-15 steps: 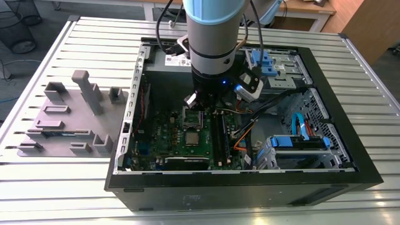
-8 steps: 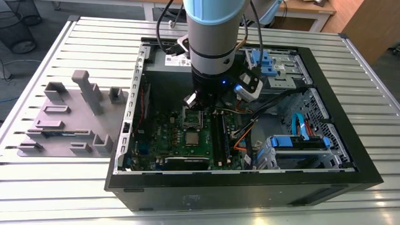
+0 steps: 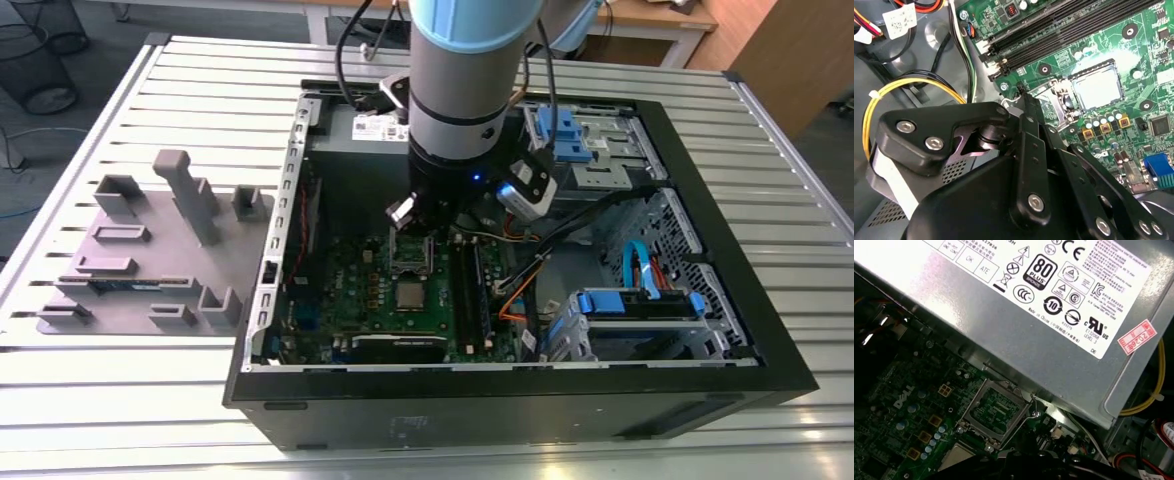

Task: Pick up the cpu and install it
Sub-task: 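Close the cpu cover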

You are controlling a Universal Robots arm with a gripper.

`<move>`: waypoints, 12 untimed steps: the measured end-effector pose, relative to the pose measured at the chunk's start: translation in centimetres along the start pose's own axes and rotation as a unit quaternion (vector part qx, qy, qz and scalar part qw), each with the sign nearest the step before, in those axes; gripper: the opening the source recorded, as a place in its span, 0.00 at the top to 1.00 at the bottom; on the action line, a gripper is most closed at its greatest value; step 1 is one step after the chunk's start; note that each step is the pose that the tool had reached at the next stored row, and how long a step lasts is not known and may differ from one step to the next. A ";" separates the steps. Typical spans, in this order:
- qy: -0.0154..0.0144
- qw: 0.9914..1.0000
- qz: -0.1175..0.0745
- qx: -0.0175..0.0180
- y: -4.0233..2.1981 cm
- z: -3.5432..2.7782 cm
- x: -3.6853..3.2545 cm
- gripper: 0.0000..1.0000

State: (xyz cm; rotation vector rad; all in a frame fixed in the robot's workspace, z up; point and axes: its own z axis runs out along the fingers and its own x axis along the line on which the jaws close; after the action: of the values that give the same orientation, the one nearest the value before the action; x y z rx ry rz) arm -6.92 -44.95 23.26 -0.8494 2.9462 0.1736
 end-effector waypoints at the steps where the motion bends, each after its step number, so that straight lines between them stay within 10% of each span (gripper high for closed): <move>1: 0.000 1.000 0.000 0.000 0.00 0.01 0.00 0.89; 12: 0.002 1.000 0.000 -0.001 0.33 0.73 -1.29 0.89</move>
State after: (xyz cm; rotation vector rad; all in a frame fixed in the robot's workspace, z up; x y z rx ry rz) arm -5.98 -43.90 22.70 -0.8503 2.9514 0.1745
